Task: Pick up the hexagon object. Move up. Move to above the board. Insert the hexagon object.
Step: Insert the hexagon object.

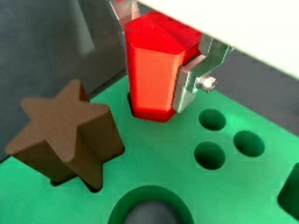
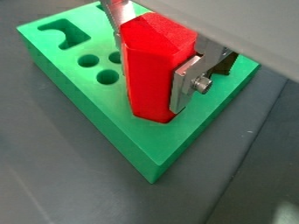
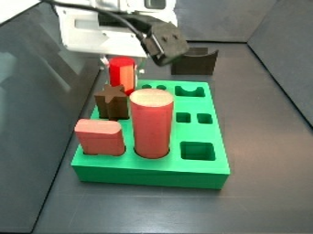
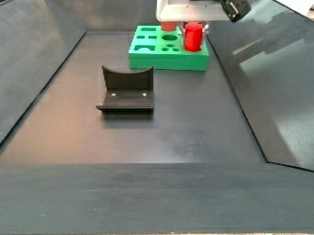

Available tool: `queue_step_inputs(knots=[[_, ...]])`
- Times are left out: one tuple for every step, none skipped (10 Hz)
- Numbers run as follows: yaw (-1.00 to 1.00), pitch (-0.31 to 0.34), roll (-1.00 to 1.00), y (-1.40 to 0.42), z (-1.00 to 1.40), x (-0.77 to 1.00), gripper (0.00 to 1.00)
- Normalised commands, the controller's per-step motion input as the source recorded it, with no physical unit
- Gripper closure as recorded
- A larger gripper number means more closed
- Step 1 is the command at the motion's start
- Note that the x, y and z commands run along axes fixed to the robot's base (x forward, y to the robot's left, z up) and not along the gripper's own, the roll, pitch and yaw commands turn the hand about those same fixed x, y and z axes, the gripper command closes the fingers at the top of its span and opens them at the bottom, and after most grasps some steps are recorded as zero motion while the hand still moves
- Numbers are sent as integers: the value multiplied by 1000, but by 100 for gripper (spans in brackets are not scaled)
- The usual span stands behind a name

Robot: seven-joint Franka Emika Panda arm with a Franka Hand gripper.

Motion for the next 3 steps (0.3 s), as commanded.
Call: queue_step_inputs(knots=[[0,-93,-131,123,-451,137,100],[0,0,-36,31,0,0,100],[0,0,0,0,0,0,100]])
